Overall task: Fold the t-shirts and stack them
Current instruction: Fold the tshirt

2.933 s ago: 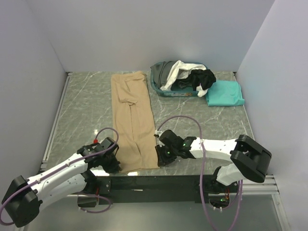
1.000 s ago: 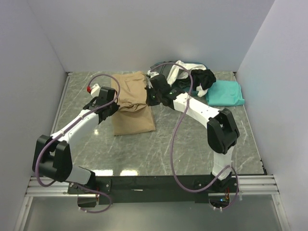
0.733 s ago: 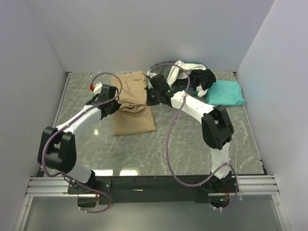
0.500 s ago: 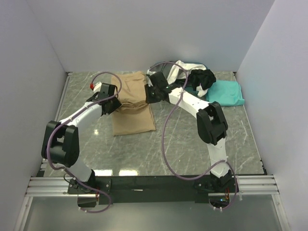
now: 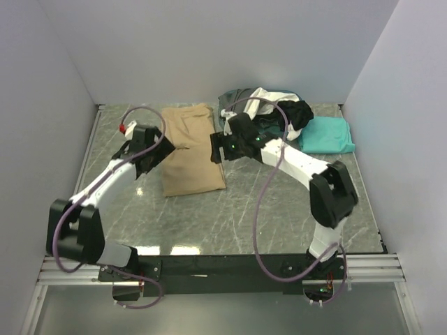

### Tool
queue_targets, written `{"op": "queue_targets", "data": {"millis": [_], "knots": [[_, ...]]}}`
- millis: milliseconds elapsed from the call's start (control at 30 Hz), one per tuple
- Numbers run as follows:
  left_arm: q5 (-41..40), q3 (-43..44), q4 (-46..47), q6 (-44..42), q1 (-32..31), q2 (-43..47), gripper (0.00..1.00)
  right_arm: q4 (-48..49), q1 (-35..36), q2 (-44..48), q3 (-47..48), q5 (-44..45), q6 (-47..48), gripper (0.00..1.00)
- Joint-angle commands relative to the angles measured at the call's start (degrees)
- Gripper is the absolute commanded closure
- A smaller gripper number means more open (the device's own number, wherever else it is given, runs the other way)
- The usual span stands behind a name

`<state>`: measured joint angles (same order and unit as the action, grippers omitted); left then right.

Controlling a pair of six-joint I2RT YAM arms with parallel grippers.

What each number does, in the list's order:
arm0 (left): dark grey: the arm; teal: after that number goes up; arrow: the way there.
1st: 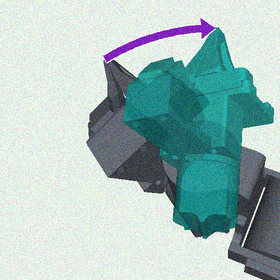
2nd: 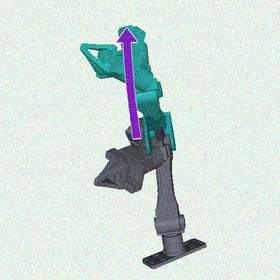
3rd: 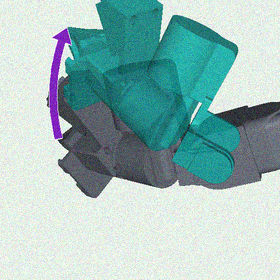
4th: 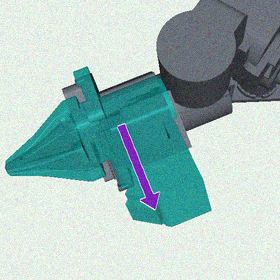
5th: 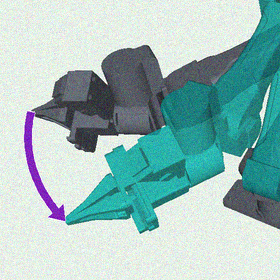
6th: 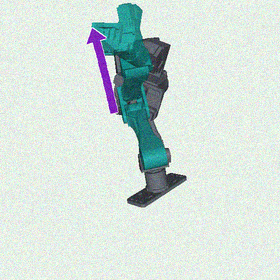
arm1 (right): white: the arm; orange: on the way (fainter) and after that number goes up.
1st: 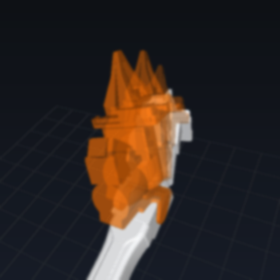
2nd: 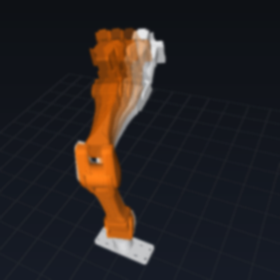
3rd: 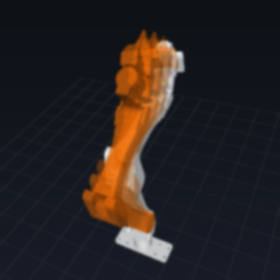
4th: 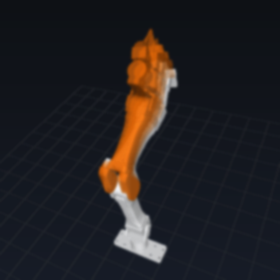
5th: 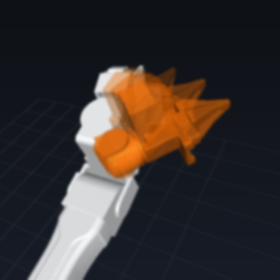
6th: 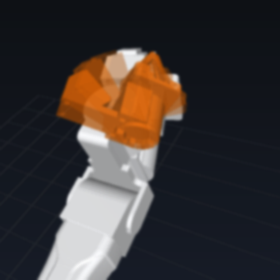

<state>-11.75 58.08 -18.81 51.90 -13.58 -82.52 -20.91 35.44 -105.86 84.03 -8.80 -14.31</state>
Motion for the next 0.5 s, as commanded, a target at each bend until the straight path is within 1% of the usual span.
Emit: {"op": "queue_targets", "data": {"millis": [0, 100, 167, 267, 367, 433, 467], "knots": [[4.4, -7.3, 1.1, 1.0, -0.3, 6.4, 0.01, 7.0, 2.1, 7.5, -8.3, -1.9, -2.4, 0.16], [8.2, -14.7, 2.2, 1.9, -0.6, 11.0, 0.01, 9.2, 2.8, 9.6, -14.5, -2.8, -4.5, 0.16], [10.2, -20.0, 3.9, 2.1, -0.8, 14.0, 0.01, 10.4, 2.7, 9.6, -16.7, -3.9, -5.5, 0.16], [10.0, -25.1, 4.4, 3.1, -0.8, 16.6, 0.0, 10.4, 2.8, 8.0, -17.8, -4.0, -5.8, 0.16], [9.2, -28.1, 4.3, 4.1, -0.8, 17.5, 0.01, 10.7, 2.8, 6.6, -18.3, -4.1, -6.1, 0.18], [8.6, -29.6, 4.5, 4.4, -0.8, 17.5, 0.07, 11.0, 2.8, 6.1, -18.5, -4.4, -6.7, 0.18], [8.2, -30.0, 4.4, 4.6, -0.8, 17.5, 0.14, 10.6, 2.8, 5.3, -18.4, -4.3, -6.9, 0.19]]}}
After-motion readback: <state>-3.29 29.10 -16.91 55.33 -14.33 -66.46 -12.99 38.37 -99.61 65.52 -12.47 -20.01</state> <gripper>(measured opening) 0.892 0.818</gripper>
